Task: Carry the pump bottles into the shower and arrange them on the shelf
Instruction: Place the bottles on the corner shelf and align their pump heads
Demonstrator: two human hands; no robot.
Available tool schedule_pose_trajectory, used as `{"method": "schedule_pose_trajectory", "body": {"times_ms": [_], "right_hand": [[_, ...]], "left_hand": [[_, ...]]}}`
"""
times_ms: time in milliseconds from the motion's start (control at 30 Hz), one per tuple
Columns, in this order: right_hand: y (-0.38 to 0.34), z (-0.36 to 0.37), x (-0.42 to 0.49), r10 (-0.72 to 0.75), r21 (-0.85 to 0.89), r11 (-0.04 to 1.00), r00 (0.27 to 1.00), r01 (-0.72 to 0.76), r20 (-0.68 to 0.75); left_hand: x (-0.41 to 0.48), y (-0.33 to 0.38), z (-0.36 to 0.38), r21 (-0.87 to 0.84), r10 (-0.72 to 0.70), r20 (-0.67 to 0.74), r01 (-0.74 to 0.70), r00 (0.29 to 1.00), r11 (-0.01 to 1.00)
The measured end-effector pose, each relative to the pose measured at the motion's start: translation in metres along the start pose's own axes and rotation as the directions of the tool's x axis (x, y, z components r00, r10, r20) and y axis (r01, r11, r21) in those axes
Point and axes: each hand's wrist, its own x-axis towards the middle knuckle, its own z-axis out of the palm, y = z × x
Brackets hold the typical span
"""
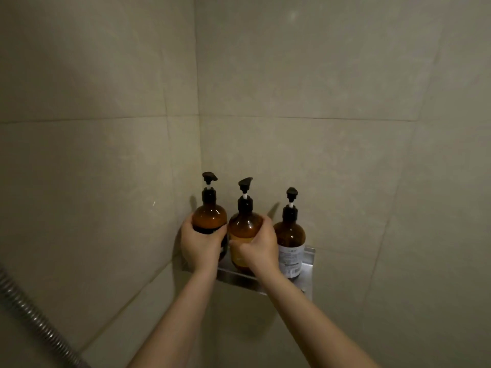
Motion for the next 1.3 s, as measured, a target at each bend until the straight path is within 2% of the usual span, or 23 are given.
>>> {"method": "schedule_pose_trajectory", "body": {"times_ms": [333, 467, 833, 1000, 1067, 1133, 1200, 1300], "right_hand": [[0.016, 0.013, 0.008, 0.065, -0.048, 0.997, 0.998, -0.065, -0.007], [0.022, 0.013, 0.010, 0.134, 0.020, 0.991, 0.991, -0.134, 0.011], [0.026, 0.013, 0.007, 0.144, 0.005, 0.990, 0.989, -0.144, 0.032], [0.016, 0.011, -0.002, 0.142, -0.028, 0.990, 0.990, -0.142, 0.004], [0.011, 0.008, -0.011, 0.132, -0.033, 0.991, 0.991, -0.132, 0.010], [0.009, 0.000, -0.026, 0.089, -0.006, 0.996, 0.996, -0.089, 0.030], [0.007, -0.016, -0.042, 0.018, -0.017, 1.000, 0.998, -0.017, 0.052], [0.005, -0.056, -0.050, -0.024, -0.042, 0.999, 1.000, 0.023, -0.018]], "left_hand": [[0.012, -0.021, 0.011, 0.015, -0.046, 0.045, 0.045, 0.998, 0.999], [0.015, -0.028, 0.012, 0.037, -0.025, 0.050, 0.023, 0.998, 0.999], [0.017, -0.040, 0.002, 0.077, 0.094, 0.148, -0.106, 0.984, 0.991], [0.015, -0.034, -0.001, 0.136, 0.072, 0.180, -0.098, 0.981, 0.986], [0.007, -0.030, -0.003, 0.155, 0.062, 0.145, -0.084, 0.988, 0.984], [-0.006, -0.026, -0.006, 0.107, 0.167, 0.073, -0.175, 0.983, 0.979], [-0.020, -0.019, -0.008, 0.044, 0.312, 0.034, -0.313, 0.950, 0.949], [-0.028, -0.001, -0.004, 0.070, 0.401, 0.110, -0.409, 0.910, 0.910]]}}
